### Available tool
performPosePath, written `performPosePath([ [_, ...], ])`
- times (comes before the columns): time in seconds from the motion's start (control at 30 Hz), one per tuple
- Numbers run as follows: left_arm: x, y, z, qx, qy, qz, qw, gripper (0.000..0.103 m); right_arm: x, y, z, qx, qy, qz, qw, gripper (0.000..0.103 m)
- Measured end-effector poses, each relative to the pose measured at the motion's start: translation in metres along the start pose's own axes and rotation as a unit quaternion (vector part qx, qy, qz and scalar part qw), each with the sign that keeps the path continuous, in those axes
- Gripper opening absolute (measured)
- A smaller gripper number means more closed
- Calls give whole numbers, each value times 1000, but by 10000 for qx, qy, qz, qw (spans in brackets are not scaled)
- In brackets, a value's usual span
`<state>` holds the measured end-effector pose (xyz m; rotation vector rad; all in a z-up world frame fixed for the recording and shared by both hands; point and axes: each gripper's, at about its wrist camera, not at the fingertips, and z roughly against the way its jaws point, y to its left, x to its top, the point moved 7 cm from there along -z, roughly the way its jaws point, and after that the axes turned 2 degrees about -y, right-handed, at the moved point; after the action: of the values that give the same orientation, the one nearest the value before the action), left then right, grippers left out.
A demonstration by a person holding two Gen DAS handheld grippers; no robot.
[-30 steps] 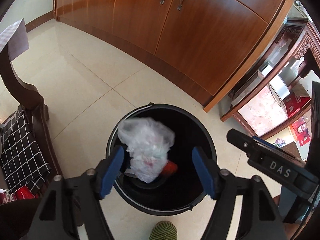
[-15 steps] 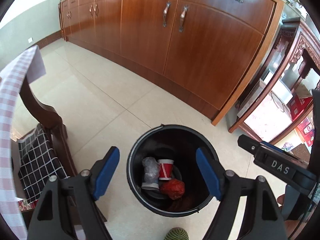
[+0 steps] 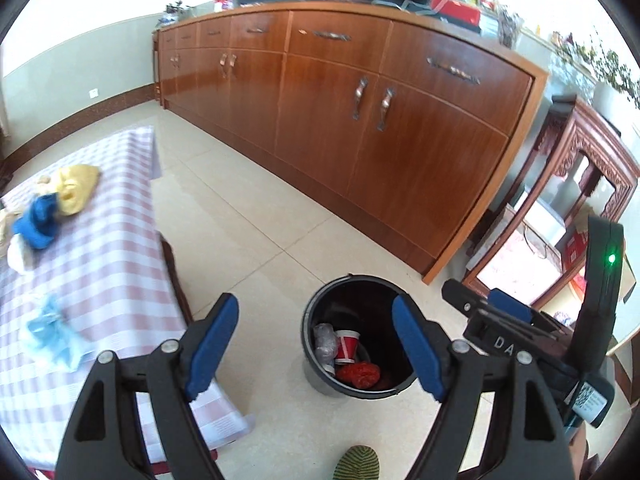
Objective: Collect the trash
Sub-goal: 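Move both tools back over the table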
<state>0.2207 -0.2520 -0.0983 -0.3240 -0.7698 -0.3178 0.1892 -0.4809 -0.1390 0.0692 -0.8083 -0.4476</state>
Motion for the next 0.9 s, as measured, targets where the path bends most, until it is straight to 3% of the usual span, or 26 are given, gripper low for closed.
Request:
performPosePath([
  [0.3, -7, 96, 66, 712, -367, 422, 9959, 81, -18, 108, 28, 873, -77, 677, 9938, 79],
  [0.53, -20, 169, 108, 1310, -538, 845, 9863, 81, -27, 183, 43, 1408, -88, 1077, 9841, 83],
  [0.9, -44, 247, 154, 1899, -718, 1377, 9694, 81, -55, 286, 61, 2065, 3, 1658, 9643, 86],
])
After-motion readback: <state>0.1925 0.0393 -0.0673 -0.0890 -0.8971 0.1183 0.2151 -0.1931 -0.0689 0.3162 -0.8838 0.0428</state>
